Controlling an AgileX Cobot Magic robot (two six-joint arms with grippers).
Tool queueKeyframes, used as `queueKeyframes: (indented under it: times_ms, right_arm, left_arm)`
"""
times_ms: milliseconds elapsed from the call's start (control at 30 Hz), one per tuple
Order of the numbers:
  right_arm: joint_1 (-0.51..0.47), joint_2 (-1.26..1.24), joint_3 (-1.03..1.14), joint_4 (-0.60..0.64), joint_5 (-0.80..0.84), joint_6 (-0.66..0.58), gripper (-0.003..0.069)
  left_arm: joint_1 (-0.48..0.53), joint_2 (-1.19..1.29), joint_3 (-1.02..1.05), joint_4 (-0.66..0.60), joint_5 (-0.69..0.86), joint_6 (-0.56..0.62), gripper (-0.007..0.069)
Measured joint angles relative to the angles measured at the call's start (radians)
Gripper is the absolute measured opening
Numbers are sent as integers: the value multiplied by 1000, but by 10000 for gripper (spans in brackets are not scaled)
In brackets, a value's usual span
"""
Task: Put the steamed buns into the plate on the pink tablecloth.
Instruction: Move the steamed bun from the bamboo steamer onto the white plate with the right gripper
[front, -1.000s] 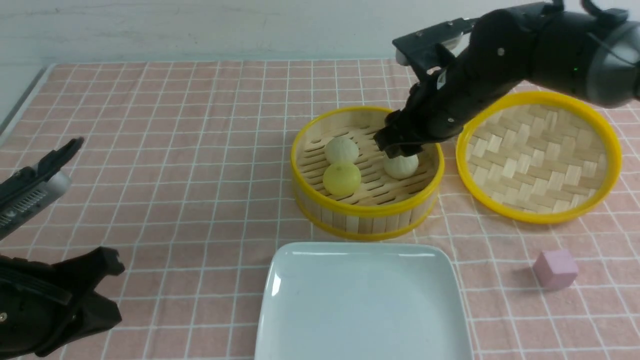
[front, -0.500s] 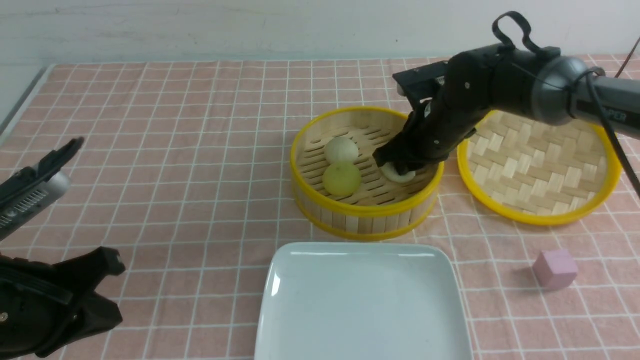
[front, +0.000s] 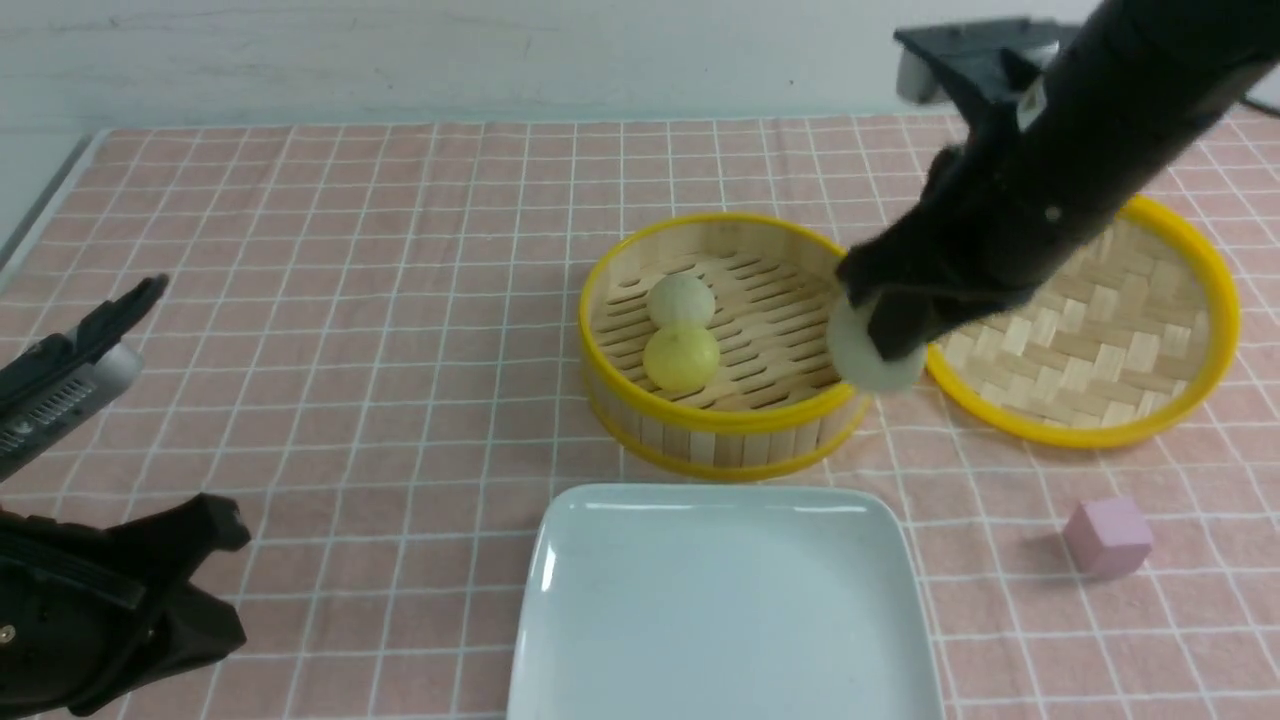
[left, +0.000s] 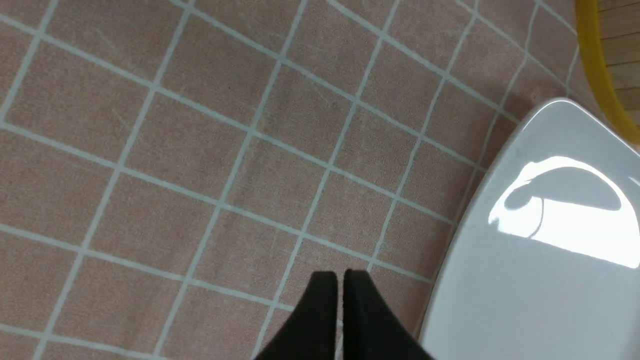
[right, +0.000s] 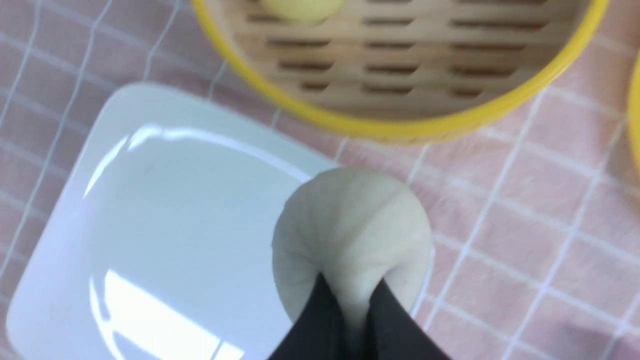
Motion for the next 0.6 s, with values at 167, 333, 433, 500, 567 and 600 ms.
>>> queueKeyframes:
  times_ms: [167, 333, 433, 500, 567, 600]
  right_arm:
    - [115, -1, 261, 18, -246, -44, 26]
    - [142, 77, 412, -12, -429, -42, 130]
    - [143, 104, 421, -15, -453, -15, 276]
    - [143, 102, 408, -18, -440, -2, 356]
    - [143, 98, 390, -27, -413, 6, 416]
    - [138, 83, 346, -50, -336, 8, 468]
  left_arm:
    - [0, 0, 0, 4, 0, 0, 53]
    - [0, 0, 0, 7, 1, 0, 60]
    - [0, 0, 0, 7, 5, -6, 62]
    - [0, 0, 0, 7, 13, -17, 62]
    - [0, 0, 0, 7, 18, -22, 62]
    - [0, 0, 0, 7, 23, -26, 65]
